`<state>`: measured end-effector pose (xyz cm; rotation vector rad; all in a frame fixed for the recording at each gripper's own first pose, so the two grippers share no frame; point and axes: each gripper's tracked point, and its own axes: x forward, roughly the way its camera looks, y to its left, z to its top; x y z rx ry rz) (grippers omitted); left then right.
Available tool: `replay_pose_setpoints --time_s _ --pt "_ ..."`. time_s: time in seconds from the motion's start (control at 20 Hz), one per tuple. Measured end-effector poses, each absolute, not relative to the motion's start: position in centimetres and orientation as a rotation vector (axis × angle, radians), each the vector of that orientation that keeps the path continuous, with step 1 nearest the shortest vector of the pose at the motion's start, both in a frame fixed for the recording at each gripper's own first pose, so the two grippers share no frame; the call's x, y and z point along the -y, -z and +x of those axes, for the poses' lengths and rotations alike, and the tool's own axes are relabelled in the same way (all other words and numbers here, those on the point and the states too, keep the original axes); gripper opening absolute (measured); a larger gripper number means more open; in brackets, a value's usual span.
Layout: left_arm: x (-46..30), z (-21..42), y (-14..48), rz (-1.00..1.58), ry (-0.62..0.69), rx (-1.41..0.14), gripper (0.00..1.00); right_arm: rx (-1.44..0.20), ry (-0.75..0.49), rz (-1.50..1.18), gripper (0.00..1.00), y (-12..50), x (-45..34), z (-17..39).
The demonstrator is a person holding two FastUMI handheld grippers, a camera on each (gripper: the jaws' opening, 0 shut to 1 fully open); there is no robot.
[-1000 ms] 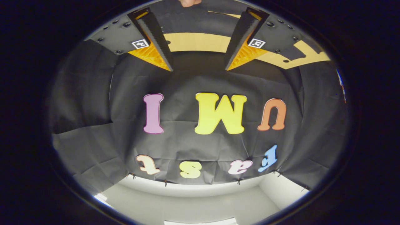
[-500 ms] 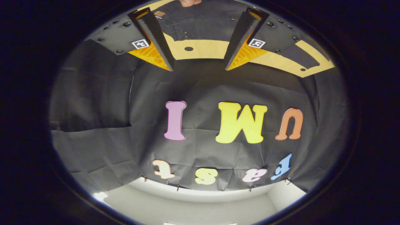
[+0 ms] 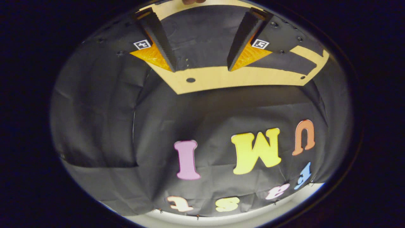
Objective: Grasp the waist and the cuffs of the jeans and fold them to make the two legs overlap; first hold the waist and fold one-third of the jeans toward the cuffs, then hold the cuffs and fold the remaining one-third in the same direction to finish folding.
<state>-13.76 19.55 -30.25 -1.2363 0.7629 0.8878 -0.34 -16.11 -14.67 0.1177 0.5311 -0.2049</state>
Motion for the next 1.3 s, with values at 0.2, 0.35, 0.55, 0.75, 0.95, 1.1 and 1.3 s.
replay_pose_setpoints --time_s 0.2,0.35,0.55,0.75,0.95,1.1,1.3 --pt "-19.8 -13.7 30.3 -1.242 -0.855 -0.792 0.08 -0.690 0.222 0.226 1.00 19.3 17.6 -0.7" --pt "-19.7 -13.3 30.7 -1.273 -0.845 -0.788 0.05 -0.834 0.348 0.349 1.00 23.4 20.6 -1.2" --pt "-19.6 -13.3 30.7 -1.290 -0.824 -0.792 0.05 -0.986 0.597 0.525 1.00 28.2 26.9 -4.6" --pt "-19.6 -13.3 30.7 -1.299 -0.823 -0.799 0.05 -1.132 0.717 0.719 0.98 32.3 27.1 -7.5" --pt "-19.6 -13.3 30.7 -1.314 -0.828 -0.801 0.05 -1.173 0.723 0.754 0.98 34.0 26.3 -7.8" --pt "-19.7 -13.3 30.7 -1.314 -0.837 -0.810 0.05 -1.213 0.708 0.741 0.98 34.3 25.3 -7.8" --pt "-19.6 -13.2 30.7 -1.307 -0.827 -0.820 0.04 -1.197 0.811 0.732 0.40 35.3 26.9 -8.8"
